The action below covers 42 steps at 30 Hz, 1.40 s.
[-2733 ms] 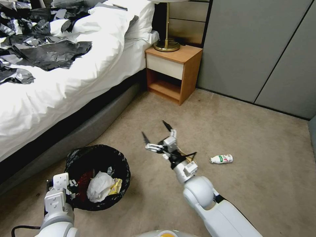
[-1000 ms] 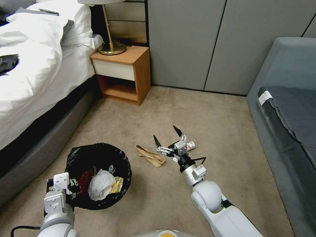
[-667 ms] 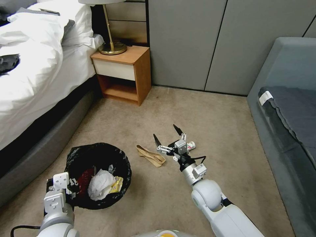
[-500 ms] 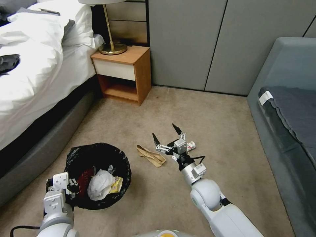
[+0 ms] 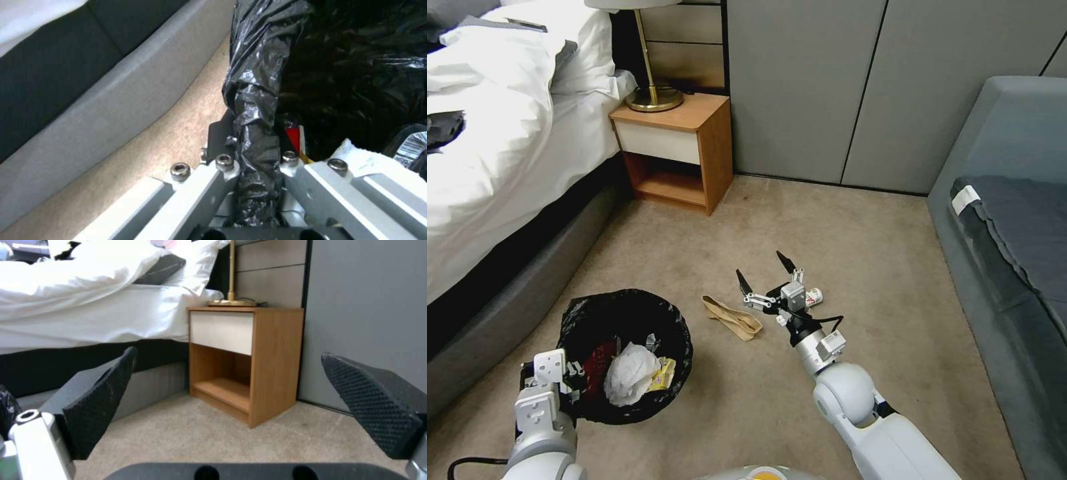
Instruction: Pick up the trash bin, then pick up the garbage from the floor and place it into the trash bin.
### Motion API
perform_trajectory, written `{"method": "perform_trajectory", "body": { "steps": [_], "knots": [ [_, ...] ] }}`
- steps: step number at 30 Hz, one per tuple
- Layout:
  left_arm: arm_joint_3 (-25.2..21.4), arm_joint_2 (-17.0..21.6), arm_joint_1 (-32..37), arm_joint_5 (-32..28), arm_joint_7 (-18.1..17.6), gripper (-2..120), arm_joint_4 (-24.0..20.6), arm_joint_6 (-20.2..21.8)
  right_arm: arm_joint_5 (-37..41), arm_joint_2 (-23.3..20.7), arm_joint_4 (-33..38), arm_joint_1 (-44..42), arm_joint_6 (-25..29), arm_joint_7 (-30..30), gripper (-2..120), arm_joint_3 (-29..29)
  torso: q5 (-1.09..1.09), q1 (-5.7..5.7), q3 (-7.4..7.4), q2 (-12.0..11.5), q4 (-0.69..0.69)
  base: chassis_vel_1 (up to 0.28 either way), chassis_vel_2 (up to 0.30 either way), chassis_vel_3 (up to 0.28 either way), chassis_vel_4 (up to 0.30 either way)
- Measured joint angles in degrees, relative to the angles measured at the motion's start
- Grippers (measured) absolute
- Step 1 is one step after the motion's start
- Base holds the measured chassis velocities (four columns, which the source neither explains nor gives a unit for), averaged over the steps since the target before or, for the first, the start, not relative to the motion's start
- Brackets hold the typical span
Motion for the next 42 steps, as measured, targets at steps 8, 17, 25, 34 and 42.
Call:
{"method": "perform_trajectory", "body": {
  "steps": [8,17,25,34,42],
  "knots": [
    [0.0,0.0,-0.2,0.0,0.0,0,0.0,0.0,0.4,0.0,-0.2,1.2,0.4,-0.9,100,0.1,0.0,0.0,0.01,0.0,0.01,-0.136,0.138,0.14,-0.134],
    [0.0,0.0,-0.3,0.0,0.0,0,0.1,-0.1,-0.1,0.0,-1.3,2.2,2.3,-2.4,100,0.1,0.0,0.0,0.0,0.0,0.0,-0.027,0.031,0.022,-0.026],
    [0.0,-0.1,-0.2,0.2,0.1,0,0.4,-0.1,3.0,-5.0,-3.3,7.1,-9.6,-2.8,100,-6.2,0.01,0.0,0.0,0.0,0.0,0.0,0.0,0.0,0.0],
    [0.1,-0.2,-0.1,0.4,0.1,0,0.4,-0.1,8.1,-5.9,-13.1,15.3,-22.9,-5.7,100,-16.8,0.0,0.01,0.0,0.0,0.01,0.0,0.0,0.0,0.0],
    [0.0,-0.2,-0.1,0.4,0.1,0,0.5,-0.1,3.9,-2.0,-25.4,19.8,-21.8,-9.4,100,-22.2,0.0,0.0,0.0,0.0,0.01,0.0,0.0,0.0,0.0]
  ]
}}
